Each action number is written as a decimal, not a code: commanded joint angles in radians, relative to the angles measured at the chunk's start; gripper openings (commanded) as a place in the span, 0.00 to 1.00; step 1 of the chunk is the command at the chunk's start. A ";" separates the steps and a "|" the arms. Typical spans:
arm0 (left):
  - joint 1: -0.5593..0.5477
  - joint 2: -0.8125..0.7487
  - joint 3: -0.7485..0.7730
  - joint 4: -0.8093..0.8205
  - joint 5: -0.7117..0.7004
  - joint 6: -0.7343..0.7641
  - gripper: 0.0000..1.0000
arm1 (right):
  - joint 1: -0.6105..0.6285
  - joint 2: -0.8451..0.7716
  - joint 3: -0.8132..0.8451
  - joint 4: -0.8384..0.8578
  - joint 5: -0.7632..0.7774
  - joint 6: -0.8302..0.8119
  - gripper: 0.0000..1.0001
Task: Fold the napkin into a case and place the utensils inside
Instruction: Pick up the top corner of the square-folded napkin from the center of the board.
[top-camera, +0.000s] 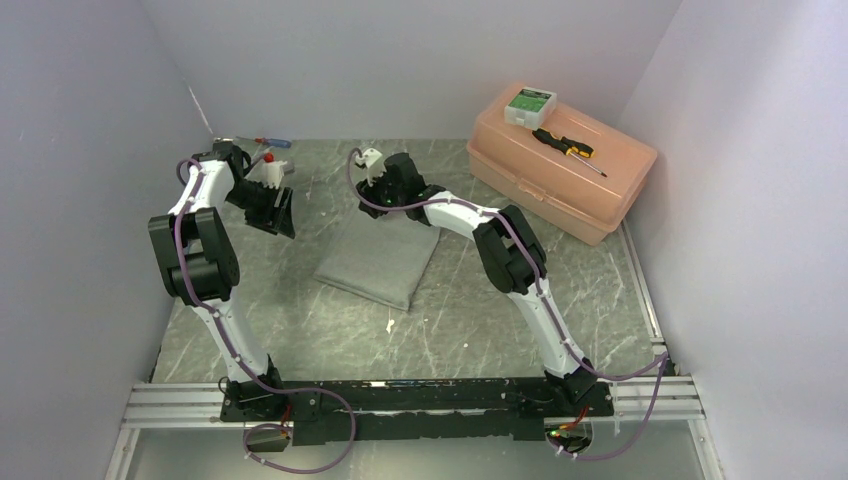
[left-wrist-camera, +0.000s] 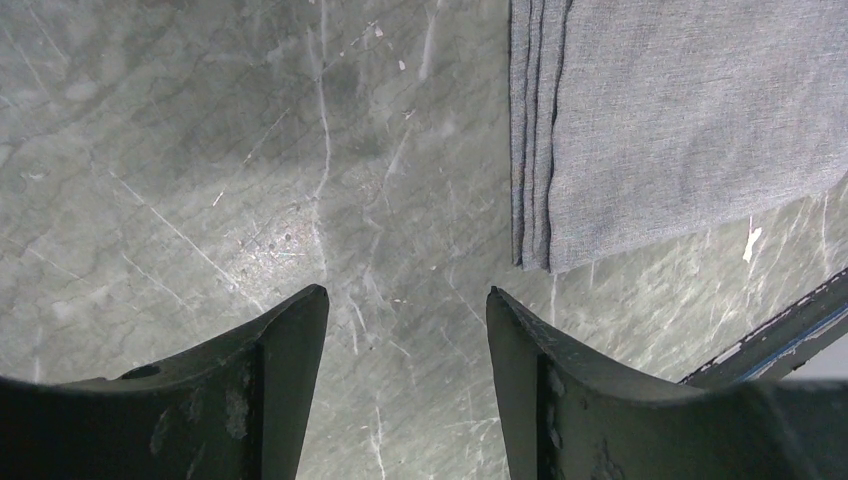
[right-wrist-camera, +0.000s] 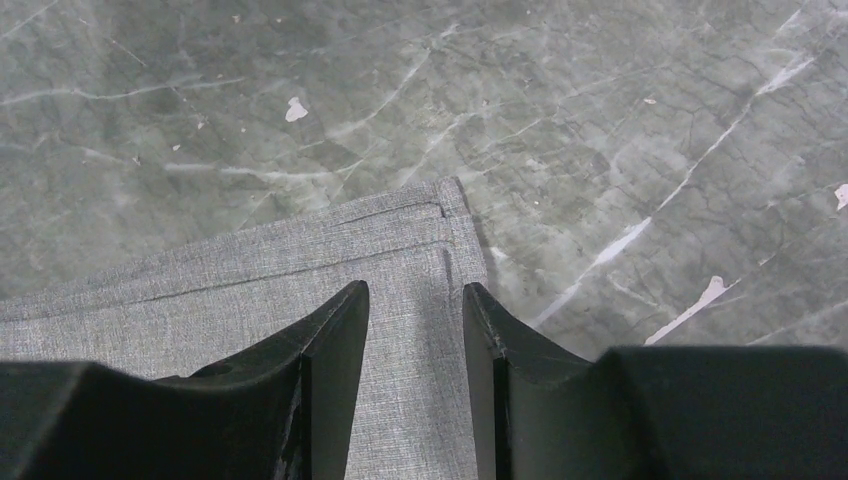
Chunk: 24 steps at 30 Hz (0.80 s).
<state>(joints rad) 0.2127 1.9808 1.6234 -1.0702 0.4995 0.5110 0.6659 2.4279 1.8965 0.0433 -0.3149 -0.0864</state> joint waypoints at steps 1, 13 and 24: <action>0.005 -0.003 0.018 -0.024 0.022 0.017 0.65 | 0.002 0.027 0.046 0.001 0.007 -0.013 0.43; 0.008 -0.016 0.021 -0.033 0.019 0.025 0.64 | 0.002 0.087 0.148 -0.115 -0.013 -0.014 0.47; 0.014 -0.022 0.030 -0.042 0.016 0.032 0.63 | 0.002 0.031 0.077 -0.047 0.001 -0.002 0.18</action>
<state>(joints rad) 0.2195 1.9808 1.6234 -1.0874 0.4995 0.5224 0.6670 2.5065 1.9785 -0.0433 -0.3180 -0.0853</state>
